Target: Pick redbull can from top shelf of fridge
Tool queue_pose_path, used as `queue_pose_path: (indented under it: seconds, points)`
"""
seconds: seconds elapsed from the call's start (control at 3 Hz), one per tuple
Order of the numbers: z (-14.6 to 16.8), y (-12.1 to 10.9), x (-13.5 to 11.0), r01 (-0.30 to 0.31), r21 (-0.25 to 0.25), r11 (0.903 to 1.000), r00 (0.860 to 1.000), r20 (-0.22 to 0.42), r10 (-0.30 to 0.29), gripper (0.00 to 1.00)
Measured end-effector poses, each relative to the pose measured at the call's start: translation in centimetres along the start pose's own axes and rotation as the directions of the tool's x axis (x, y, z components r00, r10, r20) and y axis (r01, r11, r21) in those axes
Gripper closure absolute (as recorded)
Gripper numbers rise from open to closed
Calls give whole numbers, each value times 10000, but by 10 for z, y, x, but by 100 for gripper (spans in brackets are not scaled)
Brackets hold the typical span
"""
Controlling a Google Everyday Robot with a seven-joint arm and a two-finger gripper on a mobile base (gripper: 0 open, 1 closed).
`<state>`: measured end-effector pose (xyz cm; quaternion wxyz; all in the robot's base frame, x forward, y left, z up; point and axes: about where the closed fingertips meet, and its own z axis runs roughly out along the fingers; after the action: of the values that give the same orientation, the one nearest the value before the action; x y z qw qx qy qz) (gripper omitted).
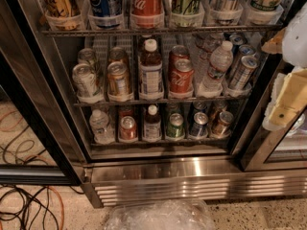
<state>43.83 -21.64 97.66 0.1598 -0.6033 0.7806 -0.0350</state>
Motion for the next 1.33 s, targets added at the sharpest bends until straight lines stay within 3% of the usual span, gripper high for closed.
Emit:
queue_pose_path:
  seconds: [0.33,0.67,1.0,1.33]
  points:
    - [0,0,0,-1,1,10000,10000,1,1,0]
    - [-2,0,-3,-359,72,9993,9974,621,354,0]
    - [0,2,-8,-1347,94,9908,9731,1898,1305,0]
    - [0,6,-14,-2685,120,9632,9008,3573,2467,0]
